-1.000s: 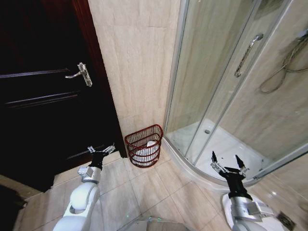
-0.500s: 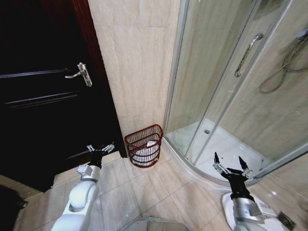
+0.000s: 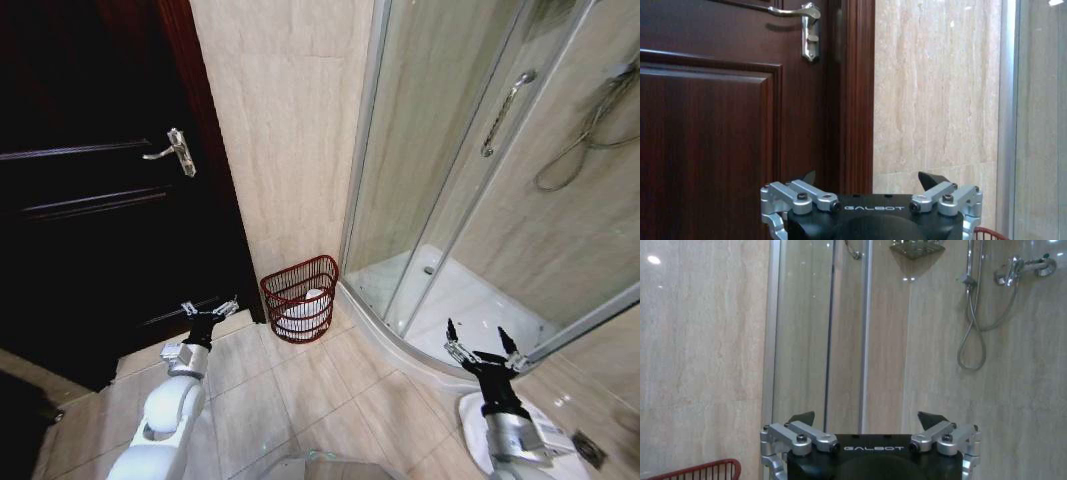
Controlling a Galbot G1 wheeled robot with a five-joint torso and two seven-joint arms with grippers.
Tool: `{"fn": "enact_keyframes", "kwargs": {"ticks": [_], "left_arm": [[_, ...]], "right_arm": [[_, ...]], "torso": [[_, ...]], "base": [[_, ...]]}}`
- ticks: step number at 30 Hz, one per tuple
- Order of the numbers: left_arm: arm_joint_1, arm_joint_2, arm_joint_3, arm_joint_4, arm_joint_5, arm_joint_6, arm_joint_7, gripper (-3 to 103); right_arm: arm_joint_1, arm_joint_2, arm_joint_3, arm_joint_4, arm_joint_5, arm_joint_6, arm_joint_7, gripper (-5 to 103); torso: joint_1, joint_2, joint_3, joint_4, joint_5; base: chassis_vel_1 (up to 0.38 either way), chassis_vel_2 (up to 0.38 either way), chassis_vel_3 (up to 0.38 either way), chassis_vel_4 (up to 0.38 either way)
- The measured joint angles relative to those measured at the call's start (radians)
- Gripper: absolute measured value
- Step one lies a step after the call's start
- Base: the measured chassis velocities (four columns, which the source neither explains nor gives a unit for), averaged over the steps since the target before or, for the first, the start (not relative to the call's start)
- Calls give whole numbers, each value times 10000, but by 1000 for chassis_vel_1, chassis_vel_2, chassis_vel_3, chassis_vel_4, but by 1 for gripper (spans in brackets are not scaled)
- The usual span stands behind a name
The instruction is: Discard the used towel into the hamper.
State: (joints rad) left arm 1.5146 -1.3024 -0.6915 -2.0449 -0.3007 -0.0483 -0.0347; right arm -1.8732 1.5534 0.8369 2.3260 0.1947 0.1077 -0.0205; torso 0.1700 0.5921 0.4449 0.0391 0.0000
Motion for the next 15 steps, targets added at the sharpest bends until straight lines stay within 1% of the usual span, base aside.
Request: {"fn": "enact_keyframes", "kwargs": {"ticks": [6, 15], "left_arm": [[23, 14, -65, -8, 3, -18, 4, 100], [32, -12, 2, -9, 158, -60, 12, 100]], "right_arm": [[52, 2, -20, -55, 10, 20, 9, 100], [-47, -16, 42, -142, 73, 239, 17, 100]], "torso": [[0, 0, 0, 1, 1], [0, 0, 0, 0, 0]], "base": [[41, -64, -39, 54], [18, -74, -22, 57]]}}
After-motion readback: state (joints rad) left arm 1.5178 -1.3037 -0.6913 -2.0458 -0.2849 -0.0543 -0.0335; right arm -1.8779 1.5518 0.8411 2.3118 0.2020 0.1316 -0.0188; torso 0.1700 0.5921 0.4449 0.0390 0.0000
